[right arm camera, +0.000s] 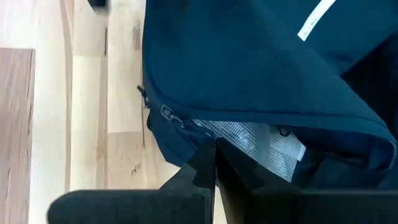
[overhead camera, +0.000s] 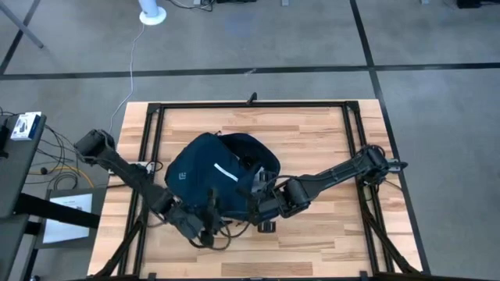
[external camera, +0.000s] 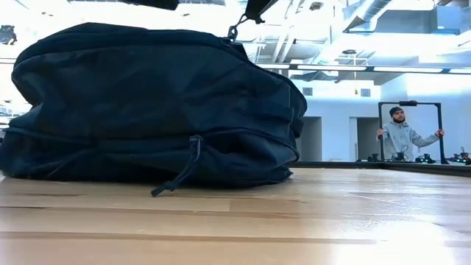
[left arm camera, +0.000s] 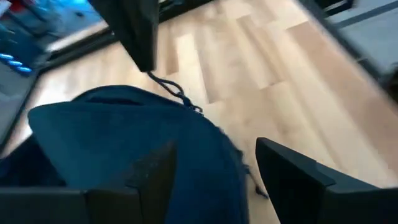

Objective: Unpack backpack
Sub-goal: Close the blue backpack

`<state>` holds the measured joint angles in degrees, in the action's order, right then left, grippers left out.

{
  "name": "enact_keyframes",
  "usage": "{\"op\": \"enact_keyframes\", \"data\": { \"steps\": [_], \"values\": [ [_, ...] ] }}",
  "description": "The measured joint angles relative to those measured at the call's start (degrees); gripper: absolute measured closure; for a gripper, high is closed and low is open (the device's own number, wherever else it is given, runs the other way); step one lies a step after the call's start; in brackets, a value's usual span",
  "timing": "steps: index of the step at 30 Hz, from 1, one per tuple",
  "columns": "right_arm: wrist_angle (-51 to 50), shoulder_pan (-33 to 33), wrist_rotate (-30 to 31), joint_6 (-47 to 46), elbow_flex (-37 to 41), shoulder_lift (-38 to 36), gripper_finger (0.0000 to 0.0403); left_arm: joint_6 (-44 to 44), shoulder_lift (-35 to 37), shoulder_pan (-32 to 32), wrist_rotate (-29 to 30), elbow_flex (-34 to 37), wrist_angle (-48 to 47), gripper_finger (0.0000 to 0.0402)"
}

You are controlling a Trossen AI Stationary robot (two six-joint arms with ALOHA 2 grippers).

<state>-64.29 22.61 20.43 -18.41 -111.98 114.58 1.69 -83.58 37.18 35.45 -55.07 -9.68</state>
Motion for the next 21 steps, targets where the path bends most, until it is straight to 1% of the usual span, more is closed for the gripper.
{"op": "enact_keyframes", "data": {
  "steps": [3,5,8,10,13,17,19,21],
  "values": [
    [-0.06,-0.57,0.09,-0.03,0.0,-0.39,0.0403,-1.47,-3.92,1.52,4.94,-0.15,2.94,0.0194],
    [-0.3,-0.68,0.09,0.24,-0.02,-0.6,0.0403,-2.03,-6.88,2.32,9.38,-1.68,3.87,0.0195],
    [-0.19,-0.68,0.1,0.7,-0.02,-0.92,0.0403,-0.42,-11.11,2.59,17.18,-3.96,3.3,0.0194],
    [-0.09,-0.64,0.05,0.81,-0.02,-1.08,0.0403,0.54,-13.2,2.59,20.08,-5.88,3.48,0.0191],
    [0.0,-0.58,-0.13,0.95,-0.02,-1.09,0.0403,1.22,-15.46,2.45,20.33,-8.22,3.07,0.0173],
    [0.0,-0.2,-0.66,1.49,-0.02,-1.09,0.0403,1.12,-17.14,1.85,19.74,-9.01,2.63,0.0132],
    [0.06,-0.13,-0.79,1.53,-0.02,-1.09,0.0403,1.27,-16.86,1.29,19.83,-9.11,0.41,0.0116],
    [0.16,0.27,-0.81,1.53,-0.02,-1.09,0.0403,3.49,-16.96,0.71,19.82,-9.14,-3.37,0.0109]
  ]
}}
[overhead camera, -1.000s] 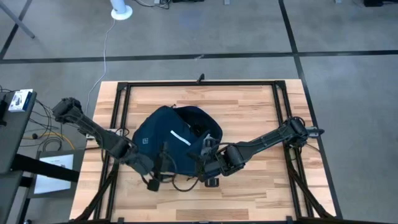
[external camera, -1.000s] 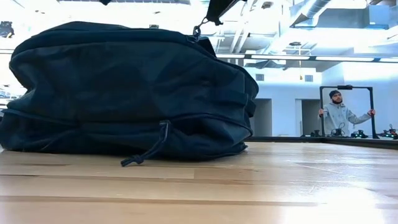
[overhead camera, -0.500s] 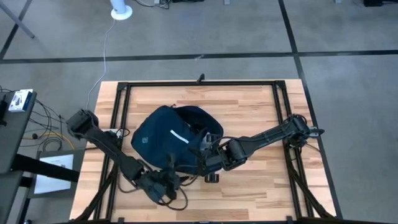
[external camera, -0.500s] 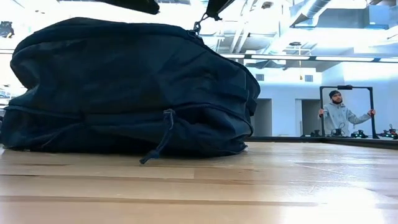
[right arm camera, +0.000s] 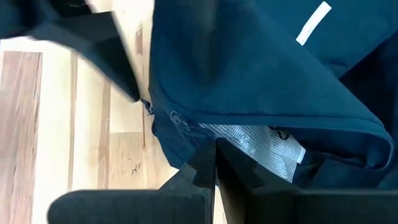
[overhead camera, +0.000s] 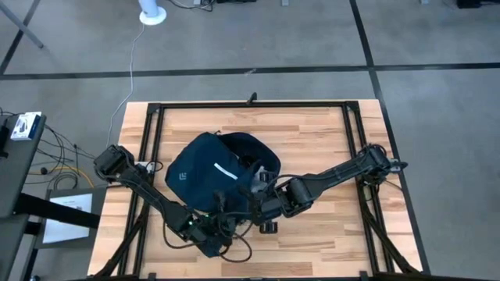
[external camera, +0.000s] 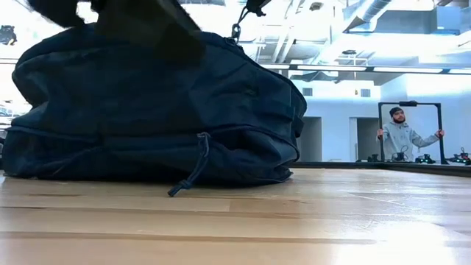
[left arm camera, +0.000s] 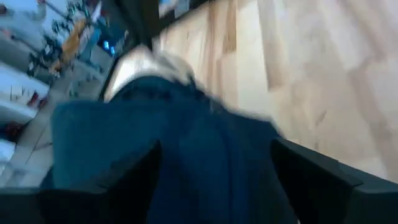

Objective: Unpack backpack
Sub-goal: Close the blue backpack

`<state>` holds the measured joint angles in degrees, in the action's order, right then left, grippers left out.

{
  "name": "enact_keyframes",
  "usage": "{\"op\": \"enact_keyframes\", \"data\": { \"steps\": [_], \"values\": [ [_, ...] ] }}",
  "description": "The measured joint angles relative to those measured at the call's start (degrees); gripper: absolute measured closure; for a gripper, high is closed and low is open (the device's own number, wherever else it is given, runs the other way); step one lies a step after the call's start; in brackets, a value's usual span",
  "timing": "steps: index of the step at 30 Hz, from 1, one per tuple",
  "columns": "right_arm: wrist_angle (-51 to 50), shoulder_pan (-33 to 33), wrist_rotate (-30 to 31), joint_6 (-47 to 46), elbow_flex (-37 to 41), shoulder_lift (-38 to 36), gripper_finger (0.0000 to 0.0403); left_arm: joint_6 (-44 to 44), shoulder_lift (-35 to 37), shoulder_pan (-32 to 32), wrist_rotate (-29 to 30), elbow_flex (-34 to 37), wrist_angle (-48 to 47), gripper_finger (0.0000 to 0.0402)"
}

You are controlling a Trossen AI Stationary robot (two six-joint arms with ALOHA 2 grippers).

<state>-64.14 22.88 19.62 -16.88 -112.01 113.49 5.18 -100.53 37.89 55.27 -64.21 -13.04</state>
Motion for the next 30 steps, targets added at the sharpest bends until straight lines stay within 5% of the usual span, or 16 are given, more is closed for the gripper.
{"op": "enact_keyframes", "data": {
  "steps": [7,16,30],
  "values": [
    [0.54,0.85,-0.07,-1.25,0.0,0.0,0.0403,9.0,-0.02,-2.02,-6.73,0.07,-6.11,0.0154],
    [0.75,1.55,-1.31,-5.32,0.0,0.0,0.0403,5.91,0.24,-1.71,-12.0,0.06,-1.82,0.038],
    [-1.8,2.06,0.03,-17.96,-0.13,0.11,0.0403,15.78,12.07,8.08,-12.95,-1.35,-22.33,0.0402]
  ]
}}
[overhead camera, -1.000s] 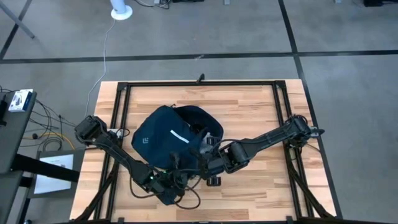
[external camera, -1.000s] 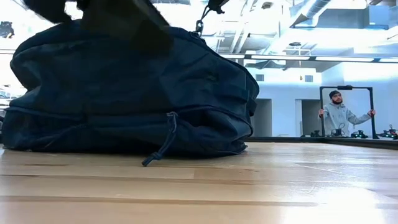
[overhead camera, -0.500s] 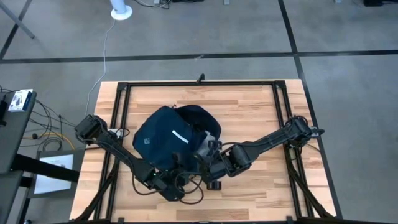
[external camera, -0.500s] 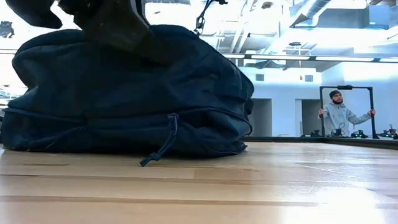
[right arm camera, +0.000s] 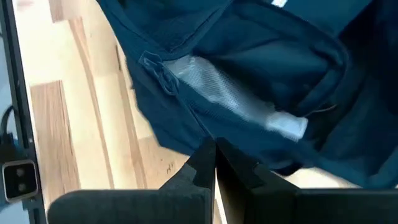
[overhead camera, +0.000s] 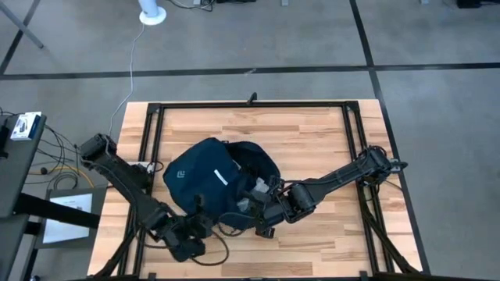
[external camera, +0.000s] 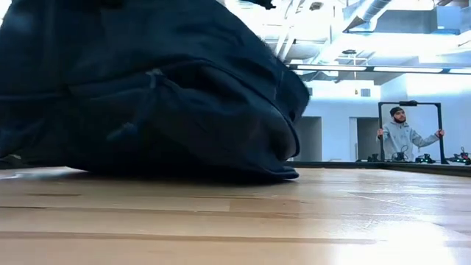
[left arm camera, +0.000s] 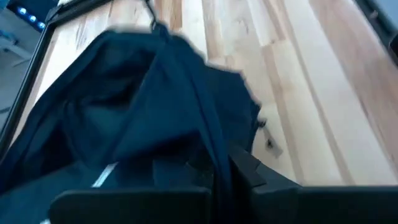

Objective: Unpack backpack
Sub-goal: Close the blue backpack

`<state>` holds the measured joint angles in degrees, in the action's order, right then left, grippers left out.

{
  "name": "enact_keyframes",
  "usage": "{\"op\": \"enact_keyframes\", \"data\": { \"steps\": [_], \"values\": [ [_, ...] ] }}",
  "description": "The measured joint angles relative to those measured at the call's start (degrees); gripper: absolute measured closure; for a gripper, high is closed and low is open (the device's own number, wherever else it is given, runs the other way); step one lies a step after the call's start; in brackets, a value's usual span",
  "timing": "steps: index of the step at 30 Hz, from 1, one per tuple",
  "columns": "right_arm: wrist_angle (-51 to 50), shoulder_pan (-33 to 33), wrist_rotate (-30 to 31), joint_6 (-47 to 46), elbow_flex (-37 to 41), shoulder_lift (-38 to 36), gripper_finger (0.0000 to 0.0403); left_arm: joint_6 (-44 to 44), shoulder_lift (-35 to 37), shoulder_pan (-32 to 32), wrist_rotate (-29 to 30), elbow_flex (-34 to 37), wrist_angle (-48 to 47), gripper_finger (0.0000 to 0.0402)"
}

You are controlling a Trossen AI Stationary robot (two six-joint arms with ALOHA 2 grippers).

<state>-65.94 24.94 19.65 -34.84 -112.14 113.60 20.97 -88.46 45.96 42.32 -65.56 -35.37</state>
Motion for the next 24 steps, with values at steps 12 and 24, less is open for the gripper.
{"op": "enact_keyframes", "data": {
  "steps": [12,24],
  "values": [
    [8.56,1.09,3.46,-0.88,0.13,0.0,0.0403,15.53,1.5,6.03,-2.02,0.15,-21.23,0.0401],
    [-5.13,2.96,6.73,3.1,0.26,0.04,0.0402,24.03,8.13,12.24,-0.83,0.26,-26.83,0.0401]
  ]
}}
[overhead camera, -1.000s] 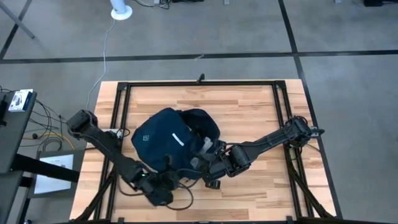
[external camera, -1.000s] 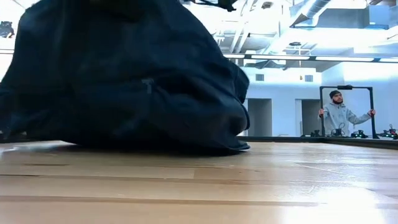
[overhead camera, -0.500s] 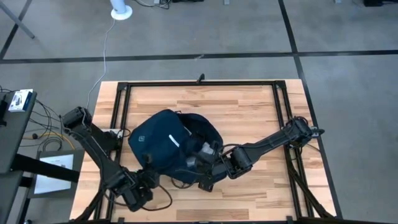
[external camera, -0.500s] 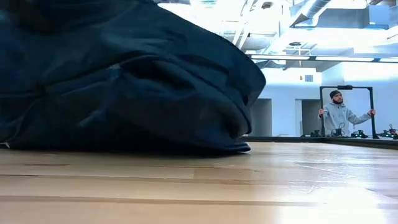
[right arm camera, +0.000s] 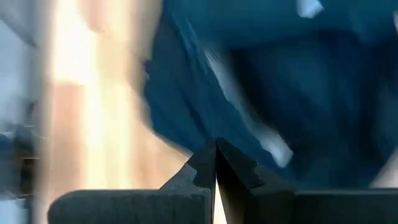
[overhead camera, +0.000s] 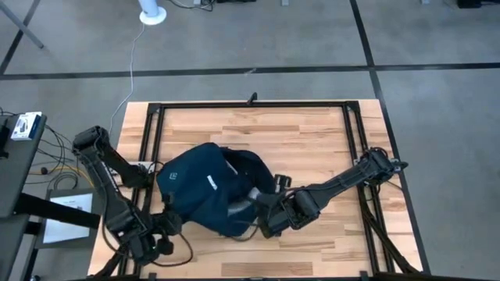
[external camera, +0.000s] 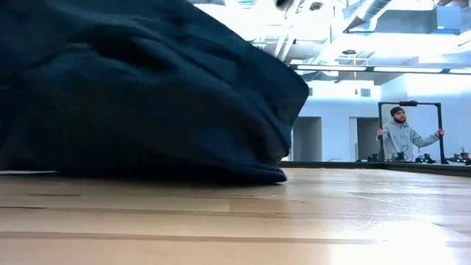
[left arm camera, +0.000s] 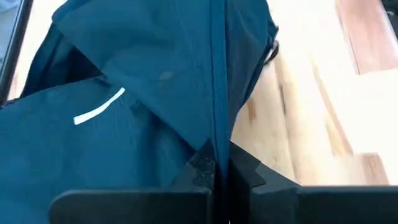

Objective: Unpack backpack
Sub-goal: Close the blue backpack

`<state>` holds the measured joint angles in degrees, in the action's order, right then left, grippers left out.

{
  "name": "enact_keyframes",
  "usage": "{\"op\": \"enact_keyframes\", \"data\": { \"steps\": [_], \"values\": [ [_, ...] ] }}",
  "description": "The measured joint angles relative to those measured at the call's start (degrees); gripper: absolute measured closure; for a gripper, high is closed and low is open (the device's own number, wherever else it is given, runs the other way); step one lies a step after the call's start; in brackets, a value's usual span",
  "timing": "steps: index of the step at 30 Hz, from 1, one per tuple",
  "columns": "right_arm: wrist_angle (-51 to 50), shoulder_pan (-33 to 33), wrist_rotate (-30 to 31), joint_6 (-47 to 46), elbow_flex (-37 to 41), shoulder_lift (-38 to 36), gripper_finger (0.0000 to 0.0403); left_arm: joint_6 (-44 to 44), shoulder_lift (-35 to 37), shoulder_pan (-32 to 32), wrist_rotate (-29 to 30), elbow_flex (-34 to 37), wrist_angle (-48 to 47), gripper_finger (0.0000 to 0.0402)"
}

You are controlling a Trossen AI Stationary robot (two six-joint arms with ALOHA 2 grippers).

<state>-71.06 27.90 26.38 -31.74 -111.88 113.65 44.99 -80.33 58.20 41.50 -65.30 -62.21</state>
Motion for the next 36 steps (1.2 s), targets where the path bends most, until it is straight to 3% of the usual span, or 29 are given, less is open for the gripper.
{"op": "enact_keyframes", "data": {
  "steps": [3,7,13,16,29,36],
  "values": [
    [-5.75,-0.66,2.51,-6.76,-0.02,0.01,0.0402,3.12,0.17,1.38,0.33,-0.02,-2.13,0.0401],
    [-5.96,-0.43,3.35,-9.08,-0.06,-0.15,0.0402,7.91,0.19,2.16,0.74,-0.02,-5.9,0.0401],
    [9.54,0.72,3.13,-2.11,-0.08,-0.15,0.0403,9.71,0.15,1.19,4.39,-0.02,-5.4,0.0401],
    [16.91,1.02,-0.15,2.02,-0.09,-0.09,0.0395,8.82,0.12,-0.78,5.46,-0.02,-3.39,0.0401],
    [22.96,2.71,-2.05,1.57,-0.15,2.9,0.0217,7.79,0.08,-7.3,6.06,-0.04,-2.2,0.0401],
    [23.59,2.81,5.06,0.04,-0.02,7.76,0.0208,5.04,0.08,-7.7,6.48,-0.09,-0.85,0.0401]
  ]
}}
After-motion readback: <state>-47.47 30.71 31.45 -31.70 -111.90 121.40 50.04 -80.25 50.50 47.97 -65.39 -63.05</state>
